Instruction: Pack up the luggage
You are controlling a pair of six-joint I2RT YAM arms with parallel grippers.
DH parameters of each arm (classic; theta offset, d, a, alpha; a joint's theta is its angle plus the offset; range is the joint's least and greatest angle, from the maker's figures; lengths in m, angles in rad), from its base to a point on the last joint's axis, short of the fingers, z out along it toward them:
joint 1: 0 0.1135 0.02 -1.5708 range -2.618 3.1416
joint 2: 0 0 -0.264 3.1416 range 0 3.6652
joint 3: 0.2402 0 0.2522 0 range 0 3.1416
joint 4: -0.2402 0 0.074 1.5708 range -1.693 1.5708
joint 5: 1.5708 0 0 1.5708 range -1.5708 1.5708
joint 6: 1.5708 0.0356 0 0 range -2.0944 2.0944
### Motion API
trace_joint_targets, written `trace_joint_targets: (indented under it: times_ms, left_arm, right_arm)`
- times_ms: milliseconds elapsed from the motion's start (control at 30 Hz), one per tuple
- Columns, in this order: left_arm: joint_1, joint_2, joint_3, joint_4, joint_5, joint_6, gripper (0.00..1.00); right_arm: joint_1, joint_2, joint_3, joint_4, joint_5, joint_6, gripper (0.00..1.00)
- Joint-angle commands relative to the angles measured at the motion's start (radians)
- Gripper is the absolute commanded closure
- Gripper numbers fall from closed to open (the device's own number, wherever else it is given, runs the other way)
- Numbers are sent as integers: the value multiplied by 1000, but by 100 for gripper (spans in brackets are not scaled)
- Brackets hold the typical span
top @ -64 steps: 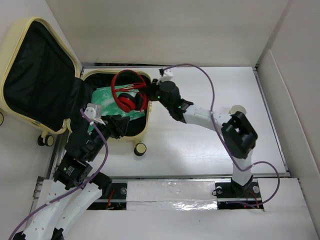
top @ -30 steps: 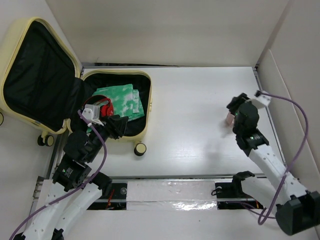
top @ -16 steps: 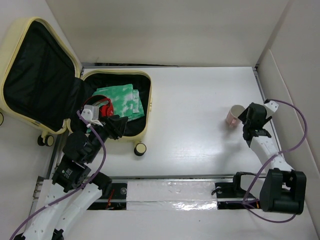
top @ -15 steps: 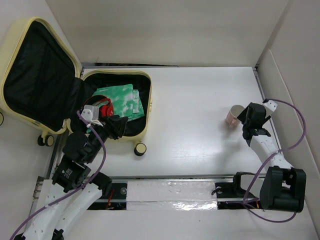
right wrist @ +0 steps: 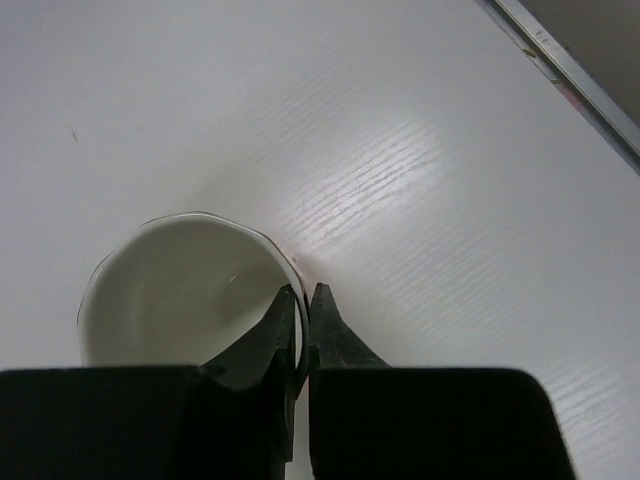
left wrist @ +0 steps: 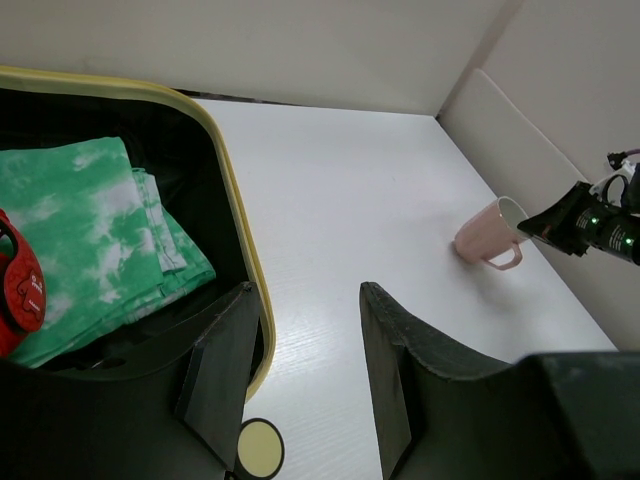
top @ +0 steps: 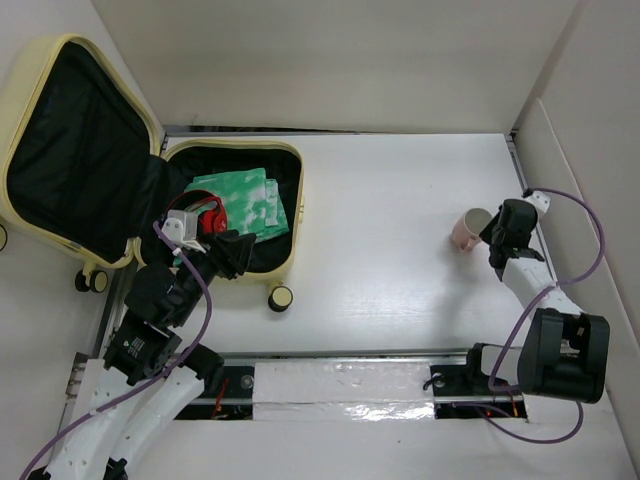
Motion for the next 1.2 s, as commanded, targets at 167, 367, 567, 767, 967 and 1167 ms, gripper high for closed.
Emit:
trace_joint_targets:
  times_ms: [167,367,567,767,967,1167]
  left_arm:
    - [-5,-12,18,36,8,-5,58]
    - [-5,-12,18,39,11,-5,58]
    - [-5,-21,18,38,5,-5,58]
    - [-5,-26,18,39,5,-7,58]
    - [-5,-27,18,38,-3,-7,58]
    - [-5,-23,18,39,0,-7,58]
  right_arm:
    - [120,-143,26,73,-208,-18,100]
    - [457,-139,249,-33,-213,-76,100]
    - [778,168,641,-125,-320,-186,100]
    - [898,543,1090,-249,-581,-278,100]
    - [949,904,1479,-389,-706,-314,100]
    - [910,1209,1896,-453,-800,-250,100]
